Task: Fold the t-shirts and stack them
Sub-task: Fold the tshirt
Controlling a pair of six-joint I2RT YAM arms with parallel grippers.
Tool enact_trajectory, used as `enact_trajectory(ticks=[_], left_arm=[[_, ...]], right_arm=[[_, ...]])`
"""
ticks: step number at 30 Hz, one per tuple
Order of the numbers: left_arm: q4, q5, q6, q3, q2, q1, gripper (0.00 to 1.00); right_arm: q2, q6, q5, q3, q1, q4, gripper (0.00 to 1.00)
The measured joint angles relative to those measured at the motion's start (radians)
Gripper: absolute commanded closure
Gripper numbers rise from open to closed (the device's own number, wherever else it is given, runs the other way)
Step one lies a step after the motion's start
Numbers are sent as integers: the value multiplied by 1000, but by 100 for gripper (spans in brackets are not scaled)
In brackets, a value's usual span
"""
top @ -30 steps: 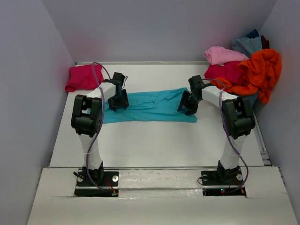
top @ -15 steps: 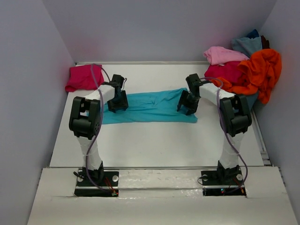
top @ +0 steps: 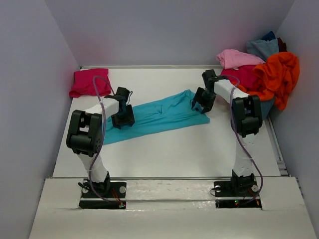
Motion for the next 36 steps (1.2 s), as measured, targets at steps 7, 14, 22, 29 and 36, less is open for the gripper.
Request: enact_trajectory(ticks=[7, 14, 22, 29, 36], left_arm=[[-26, 9, -18, -78, -64, -67, 27], [-94, 17, -27, -56, -64, -115, 25], [-186, -52, -29, 135, -50, -119, 24], [-225, -137, -29, 219, -4, -119, 23], [-231, -159, -53, 224, 87, -112, 23]], right_arm=[[158, -38, -16, 261, -3, -64, 33], [182, -79, -15, 332, -3, -81, 32], [-37, -96, -15, 135, -3, -75, 32], [-245, -82, -52, -80, 0, -47, 34], [-254, -58, -106, -241, 26, 9, 37]])
